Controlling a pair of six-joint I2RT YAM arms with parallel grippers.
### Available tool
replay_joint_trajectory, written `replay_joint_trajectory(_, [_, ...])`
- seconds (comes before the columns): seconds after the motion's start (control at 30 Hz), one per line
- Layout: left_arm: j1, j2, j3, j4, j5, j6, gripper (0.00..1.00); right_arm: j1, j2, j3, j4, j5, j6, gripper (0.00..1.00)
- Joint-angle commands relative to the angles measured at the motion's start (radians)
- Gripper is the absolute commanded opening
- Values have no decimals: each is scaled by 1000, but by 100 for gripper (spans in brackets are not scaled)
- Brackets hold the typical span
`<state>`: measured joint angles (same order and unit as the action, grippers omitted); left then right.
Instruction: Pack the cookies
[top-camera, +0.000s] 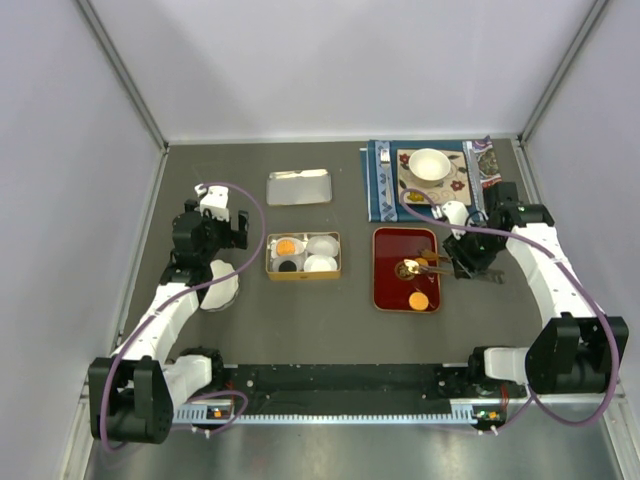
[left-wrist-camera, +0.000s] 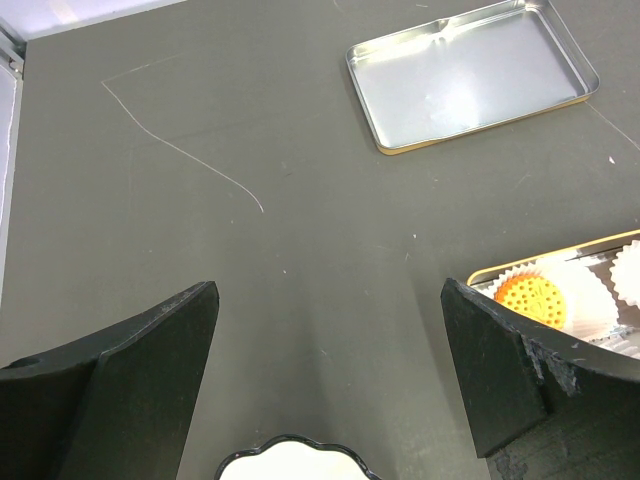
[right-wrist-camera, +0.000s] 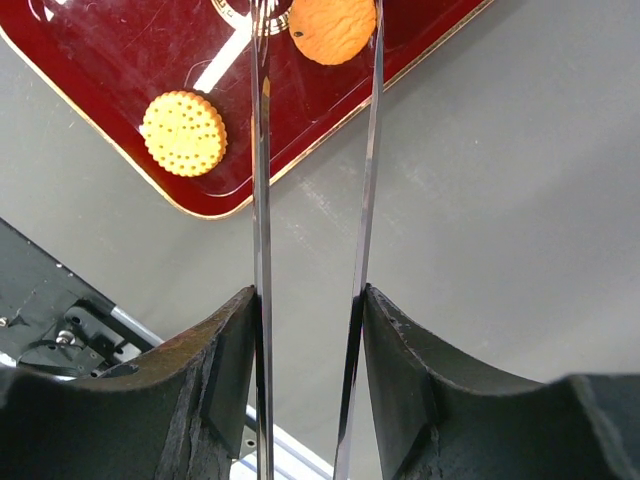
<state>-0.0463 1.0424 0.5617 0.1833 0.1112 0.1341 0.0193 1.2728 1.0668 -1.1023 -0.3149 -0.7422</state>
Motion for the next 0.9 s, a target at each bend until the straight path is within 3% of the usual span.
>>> replay_joint_trajectory(0.0, [5,-18,1,61,-8,15,99,19,-3,25,-27,-19,-22,45])
replay_joint_trajectory(0.87, [5,-21,-5,59,-8,15,99,28,-52,7,-53,56,-40,45])
